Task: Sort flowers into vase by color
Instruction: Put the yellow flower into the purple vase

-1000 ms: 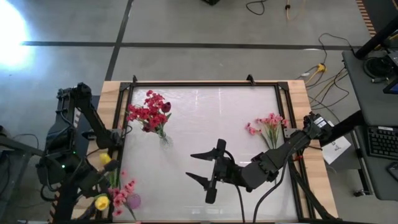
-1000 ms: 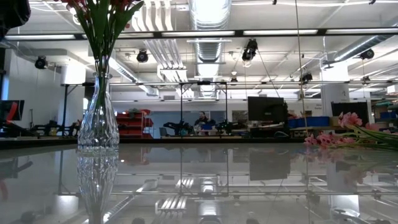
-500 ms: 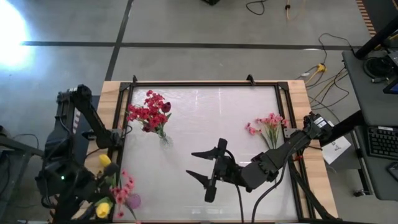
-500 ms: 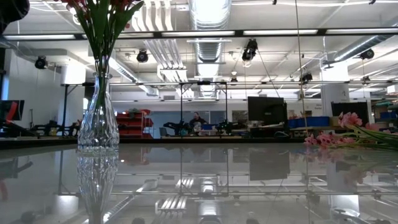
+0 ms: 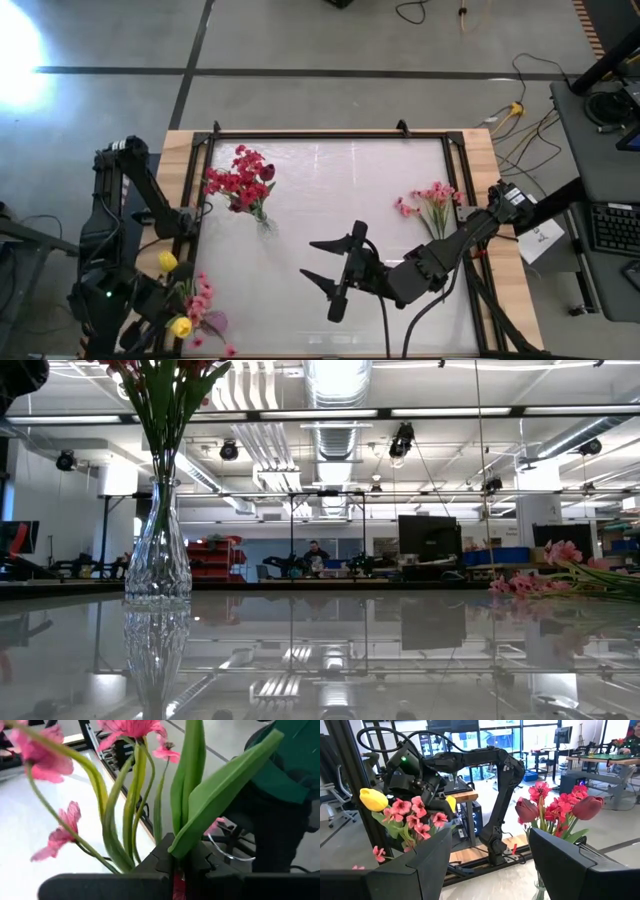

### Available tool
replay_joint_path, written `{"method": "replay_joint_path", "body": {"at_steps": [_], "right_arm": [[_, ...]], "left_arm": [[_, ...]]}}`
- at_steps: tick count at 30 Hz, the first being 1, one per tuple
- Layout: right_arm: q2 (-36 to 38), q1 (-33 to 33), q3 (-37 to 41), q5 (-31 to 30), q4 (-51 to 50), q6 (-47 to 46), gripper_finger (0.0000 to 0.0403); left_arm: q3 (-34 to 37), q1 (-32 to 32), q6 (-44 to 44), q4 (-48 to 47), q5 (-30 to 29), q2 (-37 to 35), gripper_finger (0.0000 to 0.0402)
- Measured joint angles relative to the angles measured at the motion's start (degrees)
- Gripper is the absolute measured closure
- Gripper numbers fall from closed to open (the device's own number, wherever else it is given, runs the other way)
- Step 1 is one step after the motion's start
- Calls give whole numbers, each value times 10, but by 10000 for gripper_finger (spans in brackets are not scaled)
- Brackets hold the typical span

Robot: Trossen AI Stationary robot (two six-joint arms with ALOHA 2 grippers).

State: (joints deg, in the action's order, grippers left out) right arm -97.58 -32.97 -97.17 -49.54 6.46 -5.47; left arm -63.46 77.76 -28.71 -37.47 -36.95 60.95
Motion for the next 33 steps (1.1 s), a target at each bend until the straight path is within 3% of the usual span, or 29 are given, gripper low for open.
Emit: {"method": "replay_joint_path", "body": {"at_steps": [10,22,27,33], "right_arm": [[0,0,0,0,-6,1,145],[1,8,0,0,-54,-35,145],[1,32,0,8,-167,-141,145],[1,73,0,40,-304,-241,145]], "left_arm": [[25,21,-52,1,-41,7,401],[42,24,-170,-18,-11,8,398],[42,24,-248,-62,9,8,367],[11,23,-312,-78,51,1,293]]}}
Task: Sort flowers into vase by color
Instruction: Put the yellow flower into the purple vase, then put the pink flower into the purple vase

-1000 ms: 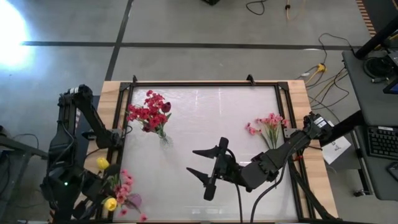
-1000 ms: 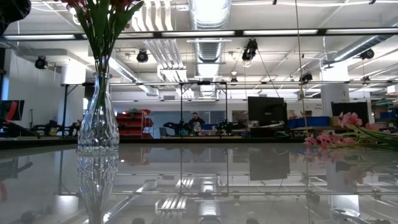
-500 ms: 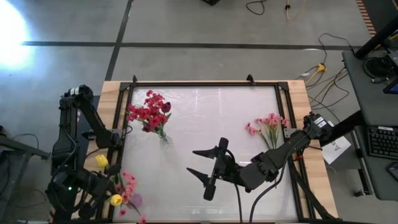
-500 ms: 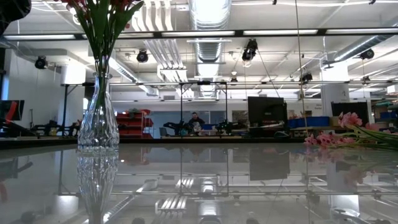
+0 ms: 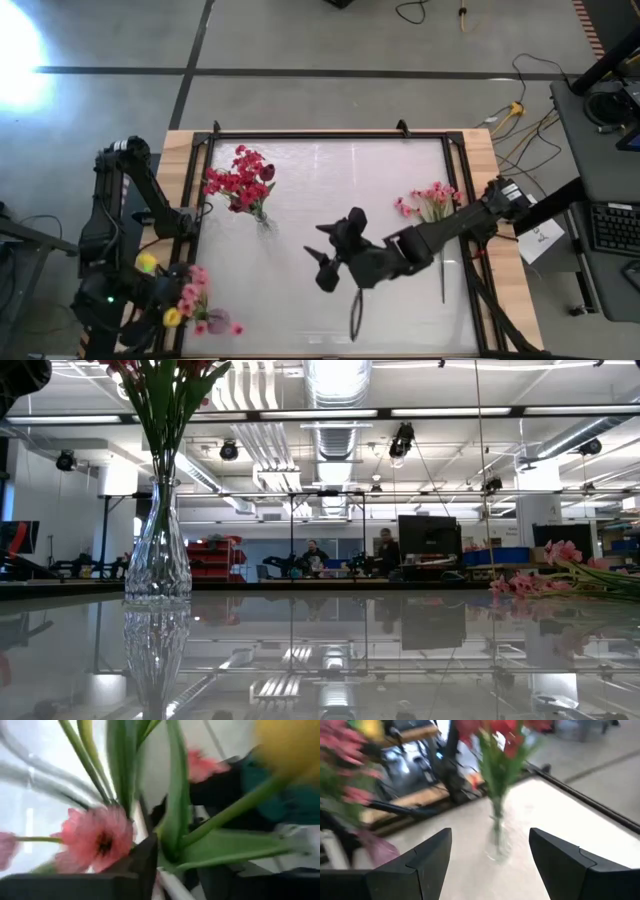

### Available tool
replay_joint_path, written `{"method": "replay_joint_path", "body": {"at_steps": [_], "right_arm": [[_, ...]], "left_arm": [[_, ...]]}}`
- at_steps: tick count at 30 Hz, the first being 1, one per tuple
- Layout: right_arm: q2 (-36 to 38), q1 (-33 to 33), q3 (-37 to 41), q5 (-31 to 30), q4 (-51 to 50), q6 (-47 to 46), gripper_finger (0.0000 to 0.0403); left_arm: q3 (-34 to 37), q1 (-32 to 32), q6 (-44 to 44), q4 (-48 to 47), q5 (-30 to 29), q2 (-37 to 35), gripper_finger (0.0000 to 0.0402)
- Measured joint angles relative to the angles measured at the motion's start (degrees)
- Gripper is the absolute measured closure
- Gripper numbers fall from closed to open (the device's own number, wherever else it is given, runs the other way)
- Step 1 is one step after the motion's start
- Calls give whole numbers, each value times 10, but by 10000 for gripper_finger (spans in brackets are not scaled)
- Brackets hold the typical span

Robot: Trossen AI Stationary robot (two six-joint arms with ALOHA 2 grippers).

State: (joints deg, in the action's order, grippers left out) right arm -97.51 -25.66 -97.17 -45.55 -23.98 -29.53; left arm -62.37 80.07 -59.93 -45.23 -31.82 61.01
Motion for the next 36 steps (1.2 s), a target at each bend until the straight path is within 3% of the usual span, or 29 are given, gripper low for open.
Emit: {"method": "replay_joint_path", "body": {"at_steps": [9,14,18,24,30,36], "right_arm": [[0,50,30,33,-103,-71,117],[-1,66,61,61,-134,-101,92],[0,69,74,58,-239,-187,80],[0,60,126,84,-381,-358,80],[0,33,197,107,-384,-445,80],[0,23,222,111,-376,-464,80]], "left_arm": [[-109,0,-19,-1,20,4,170],[-153,0,-56,-31,44,4,128],[-198,0,-53,-73,39,4,119],[-259,0,-46,-188,-26,4,118],[-261,-1,-62,-202,-33,3,118],[-246,-1,-77,-170,-8,35,118]]}}
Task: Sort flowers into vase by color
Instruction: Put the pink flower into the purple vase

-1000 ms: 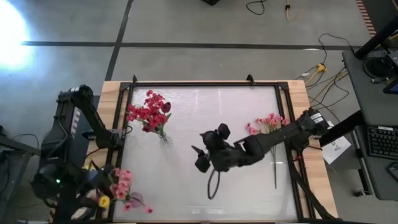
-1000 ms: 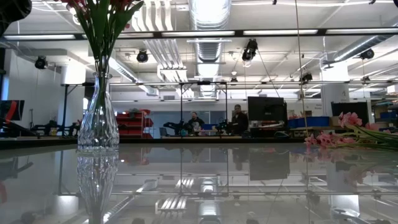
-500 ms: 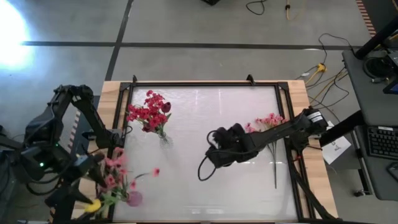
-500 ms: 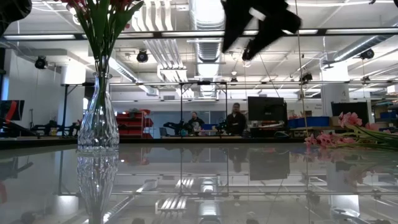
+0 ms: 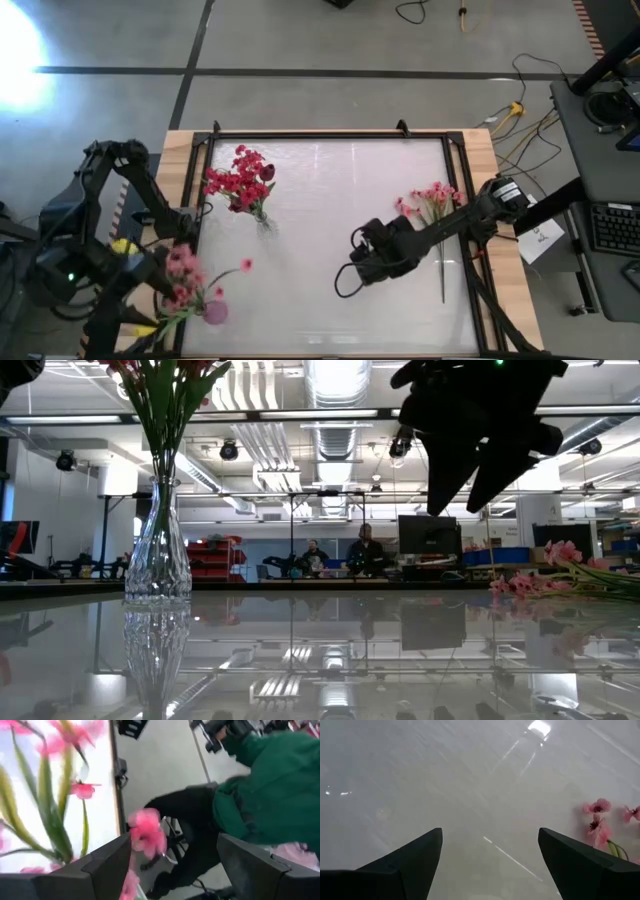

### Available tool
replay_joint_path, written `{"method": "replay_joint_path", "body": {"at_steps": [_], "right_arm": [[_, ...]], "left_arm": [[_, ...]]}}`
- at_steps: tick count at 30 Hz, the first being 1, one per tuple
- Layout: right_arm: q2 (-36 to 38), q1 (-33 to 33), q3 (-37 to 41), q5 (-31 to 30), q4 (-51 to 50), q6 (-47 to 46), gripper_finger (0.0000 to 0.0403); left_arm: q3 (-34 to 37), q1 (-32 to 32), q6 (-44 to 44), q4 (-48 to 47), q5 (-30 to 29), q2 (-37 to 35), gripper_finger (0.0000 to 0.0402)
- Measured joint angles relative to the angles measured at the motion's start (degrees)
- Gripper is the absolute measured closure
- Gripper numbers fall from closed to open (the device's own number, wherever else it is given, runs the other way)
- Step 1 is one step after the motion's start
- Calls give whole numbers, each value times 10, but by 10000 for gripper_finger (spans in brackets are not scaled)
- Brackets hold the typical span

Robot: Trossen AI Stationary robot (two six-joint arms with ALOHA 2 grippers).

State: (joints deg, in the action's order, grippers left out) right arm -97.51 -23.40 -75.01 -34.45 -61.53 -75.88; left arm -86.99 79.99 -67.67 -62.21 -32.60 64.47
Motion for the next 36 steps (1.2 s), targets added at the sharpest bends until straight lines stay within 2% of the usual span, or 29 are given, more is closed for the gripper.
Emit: {"method": "replay_joint_path", "body": {"at_steps": [4,7,10,16,18,23,28,36], "right_arm": [[0,1,-3,0,3,15,80],[0,3,-11,-2,5,23,80],[0,4,-18,-2,6,30,80],[0,5,-29,-16,6,36,80],[0,8,-29,-4,6,22,80],[0,22,-17,61,8,14,80],[0,33,5,103,8,9,80],[13,49,52,122,4,-15,80]], "left_arm": [[0,1,29,30,15,29,136],[0,1,42,47,37,52,176],[0,1,42,45,47,69,232],[-7,1,57,44,48,90,368],[-17,1,57,49,55,92,392],[-46,2,93,46,69,100,380],[-62,2,94,41,73,97,390],[-64,1,89,25,78,72,388]]}}
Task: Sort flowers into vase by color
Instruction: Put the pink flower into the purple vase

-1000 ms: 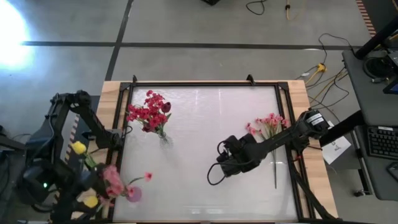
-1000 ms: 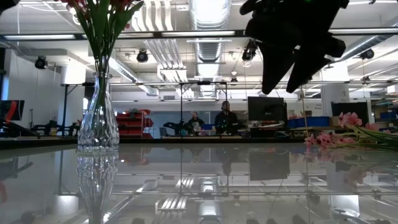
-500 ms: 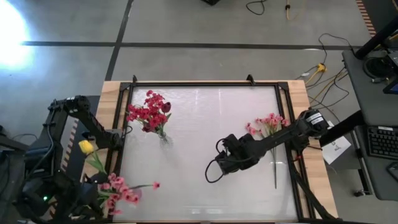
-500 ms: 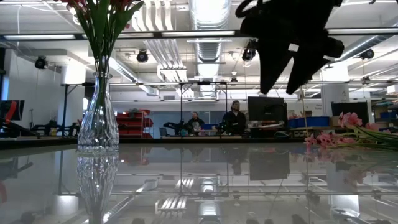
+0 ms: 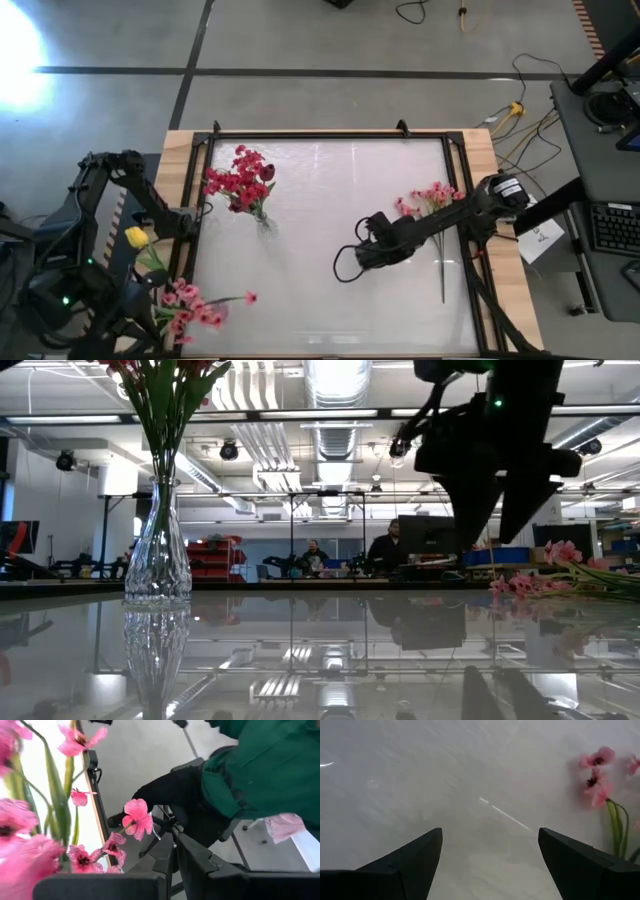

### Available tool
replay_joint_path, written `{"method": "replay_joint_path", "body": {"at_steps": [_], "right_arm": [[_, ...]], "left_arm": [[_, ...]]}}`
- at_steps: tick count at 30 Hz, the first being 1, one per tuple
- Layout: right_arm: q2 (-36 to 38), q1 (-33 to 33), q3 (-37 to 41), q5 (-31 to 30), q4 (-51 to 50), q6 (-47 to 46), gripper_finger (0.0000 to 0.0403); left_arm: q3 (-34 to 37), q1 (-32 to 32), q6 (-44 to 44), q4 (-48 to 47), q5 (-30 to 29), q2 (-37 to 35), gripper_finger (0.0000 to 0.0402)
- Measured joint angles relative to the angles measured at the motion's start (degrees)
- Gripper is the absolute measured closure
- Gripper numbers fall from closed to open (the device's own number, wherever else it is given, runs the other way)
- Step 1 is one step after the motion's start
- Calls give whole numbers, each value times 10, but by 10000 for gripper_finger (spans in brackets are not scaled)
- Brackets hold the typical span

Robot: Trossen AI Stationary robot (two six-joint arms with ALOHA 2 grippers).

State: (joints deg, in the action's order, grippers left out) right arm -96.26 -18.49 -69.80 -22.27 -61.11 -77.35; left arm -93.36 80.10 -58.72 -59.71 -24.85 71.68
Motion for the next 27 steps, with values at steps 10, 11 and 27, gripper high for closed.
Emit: {"method": "replay_joint_path", "body": {"at_steps": [10,11,27], "right_arm": [[130,38,127,17,3,-56,81],[146,44,144,19,4,-61,81],[217,307,286,104,41,83,121]], "left_arm": [[-1,1,153,2,-138,-70,391],[-1,1,163,2,-157,-73,391],[28,-126,244,-4,-180,-76,401]]}}
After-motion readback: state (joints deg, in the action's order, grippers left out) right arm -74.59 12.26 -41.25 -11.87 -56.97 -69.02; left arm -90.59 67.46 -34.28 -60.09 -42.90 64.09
